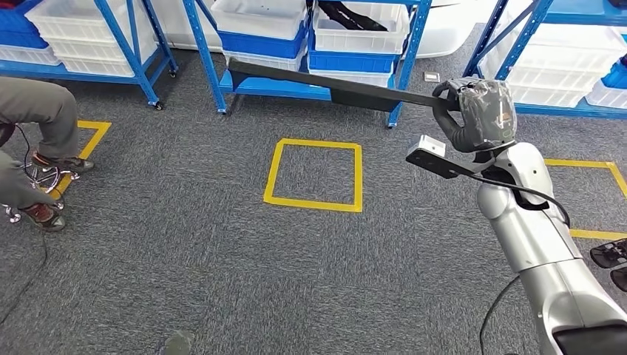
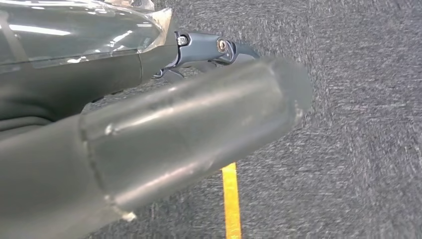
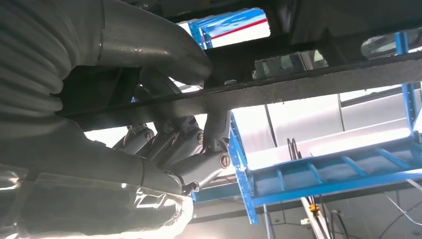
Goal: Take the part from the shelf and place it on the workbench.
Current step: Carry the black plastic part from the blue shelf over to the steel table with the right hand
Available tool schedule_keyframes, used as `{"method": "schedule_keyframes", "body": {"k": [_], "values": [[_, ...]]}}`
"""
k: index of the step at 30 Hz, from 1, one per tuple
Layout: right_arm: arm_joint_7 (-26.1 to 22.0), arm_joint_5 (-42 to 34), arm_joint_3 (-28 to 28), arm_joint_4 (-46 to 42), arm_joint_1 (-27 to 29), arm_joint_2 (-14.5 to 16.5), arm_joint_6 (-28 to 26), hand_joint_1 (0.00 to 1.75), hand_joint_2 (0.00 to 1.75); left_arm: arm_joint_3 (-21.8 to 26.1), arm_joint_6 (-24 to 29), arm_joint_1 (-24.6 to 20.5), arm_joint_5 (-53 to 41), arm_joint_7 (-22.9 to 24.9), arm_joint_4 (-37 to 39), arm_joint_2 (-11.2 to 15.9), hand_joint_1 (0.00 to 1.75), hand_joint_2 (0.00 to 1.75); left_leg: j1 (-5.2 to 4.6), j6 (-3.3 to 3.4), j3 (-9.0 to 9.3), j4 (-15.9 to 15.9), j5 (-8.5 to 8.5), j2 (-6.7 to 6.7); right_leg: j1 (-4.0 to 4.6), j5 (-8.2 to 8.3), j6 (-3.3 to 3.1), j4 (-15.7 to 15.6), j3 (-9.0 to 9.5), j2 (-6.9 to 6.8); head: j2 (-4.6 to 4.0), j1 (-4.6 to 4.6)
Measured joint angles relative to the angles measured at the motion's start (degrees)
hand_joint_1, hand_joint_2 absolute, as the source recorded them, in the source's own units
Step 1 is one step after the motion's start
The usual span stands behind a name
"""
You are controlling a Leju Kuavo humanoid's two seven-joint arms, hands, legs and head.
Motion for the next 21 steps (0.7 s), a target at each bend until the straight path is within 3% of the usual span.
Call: {"method": "schedule_keyframes", "body": {"k": [1, 2, 3, 5, 7, 8, 12, 15, 21], "values": [[0.0, -0.3, 0.0, 0.1, 0.2, 0.0, 0.0, 1.62, 1.75, 0.0, 0.2, 0.0, -0.1, 0.0, 0.0, 0.0, 0.0, 0.0, 0.16, -0.33, -0.95, 3.7, -1.71, 0.0, 0.02, 0.46, -0.02, 0.0, -0.57, 0.0, 0.0, 0.0], [-0.1, -0.6, 0.1, 0.2, 0.4, 0.1, -0.1, 1.62, 1.75, 0.0, 0.4, 0.0, -0.1, 0.0, 0.0, 0.0, 0.0, 0.0, 0.36, -0.63, -1.28, 6.1, -2.2, 0.01, 0.02, 0.9, 0.07, 0.0, -1.11, 0.0, 0.0, -0.01], [-0.1, -0.8, 0.1, 0.4, 0.7, 0.2, -0.1, 1.62, 1.75, 0.0, 0.7, 0.0, -0.2, 0.0, 0.0, 0.0, 0.0, 0.0, 0.59, -0.88, -0.6, 6.6, -1.61, 0.03, -0.05, 1.26, 0.25, 0.1, -1.59, 0.01, 0.0, -0.01], [-0.3, -0.7, 0.3, 0.9, 1.4, 0.8, -0.5, 1.62, 1.75, 0.0, 1.1, 0.0, -0.1, 0.0, 0.0, 0.1, 0.0, 0.0, 1.1, -1.29, 3.99, 1.0, 0.85, 0.09, -0.26, 1.76, 0.74, 0.4, -2.37, 0.05, 0.0, -0.02], [-0.3, -0.2, 0.5, 1.6, 1.7, 2.1, -1.0, 1.62, 1.75, 0.1, 1.5, 0.0, 0.1, -0.3, 0.0, 0.1, 0.0, 0.0, 1.17, -1.31, 8.93, -6.3, 1.61, -0.01, -0.19, 2.09, 1.3, 1.0, -3.14, 0.19, 0.0, -0.03], [-0.2, -0.1, 0.7, 1.8, 1.8, 3.0, -1.1, 1.62, 1.75, 0.2, 1.7, 0.0, 0.3, -0.4, 0.0, 0.1, 0.0, 0.0, 1.09, -1.08, 10.09, -8.3, 1.43, -0.07, -0.05, 2.26, 1.59, 1.2, -3.44, 0.26, 0.0, -0.04], [0.8, 1.3, 1.6, 3.0, 1.3, 6.4, -0.9, 1.62, 1.75, 1.0, 2.4, 0.1, 1.3, -1.1, 0.0, 0.1, 0.0, 0.0, 0.59, 0.15, 9.7, -9.3, 1.61, -0.17, 0.68, 2.66, 1.9, 1.4, -4.22, 0.38, 0.0, 0.16], [1.6, 2.3, 2.4, 3.7, 0.6, 8.2, -0.5, 1.62, 1.75, 1.8, 2.7, 0.5, 2.0, -1.8, 0.0, 0.2, 0.0, 0.0, 0.06, 0.88, 9.25, -9.2, 2.08, -0.31, 0.44, 3.34, 2.65, 1.0, -4.45, 0.28, 0.0, 0.18], [1.8, 4.1, 3.6, 5.5, -0.1, 10.2, 0.0, 1.62, 1.75, 2.5, 2.6, 1.3, 2.1, -3.1, 0.1, 0.2, 0.0, 0.0, -0.06, 1.35, 8.8, -9.2, 2.46, -0.31, 0.35, 4.06, 3.07, 0.6, -4.66, 0.26, 0.0, 0.2]]}}
